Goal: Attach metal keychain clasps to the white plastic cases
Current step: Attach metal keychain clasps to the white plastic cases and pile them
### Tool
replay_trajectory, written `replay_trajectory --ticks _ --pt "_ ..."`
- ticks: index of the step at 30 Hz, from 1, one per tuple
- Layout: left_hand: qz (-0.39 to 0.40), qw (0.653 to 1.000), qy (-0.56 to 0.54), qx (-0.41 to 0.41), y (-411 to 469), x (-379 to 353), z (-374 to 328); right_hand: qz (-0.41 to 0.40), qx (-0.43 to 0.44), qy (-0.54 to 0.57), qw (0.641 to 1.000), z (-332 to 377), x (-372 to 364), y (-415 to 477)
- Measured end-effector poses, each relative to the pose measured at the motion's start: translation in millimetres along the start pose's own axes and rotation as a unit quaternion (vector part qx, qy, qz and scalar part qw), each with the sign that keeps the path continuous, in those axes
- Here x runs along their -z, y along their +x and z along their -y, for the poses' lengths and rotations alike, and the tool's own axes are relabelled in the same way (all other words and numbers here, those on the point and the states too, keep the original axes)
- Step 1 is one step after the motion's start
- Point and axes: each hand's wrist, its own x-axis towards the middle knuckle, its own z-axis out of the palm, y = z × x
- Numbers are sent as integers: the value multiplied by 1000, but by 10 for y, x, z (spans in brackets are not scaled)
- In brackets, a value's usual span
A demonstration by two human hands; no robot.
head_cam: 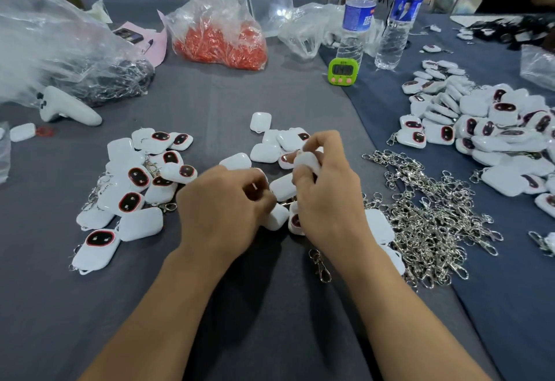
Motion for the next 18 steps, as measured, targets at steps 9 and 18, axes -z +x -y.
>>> replay_trajectory --ticks 9,18 --pt "57 996 -40 -58 6 -48 -11 44 -35 -19 998 -115 62 45" --pt "81 991 -83 -63 17 -68 42 86 -8 -57 995 -103 76 60"
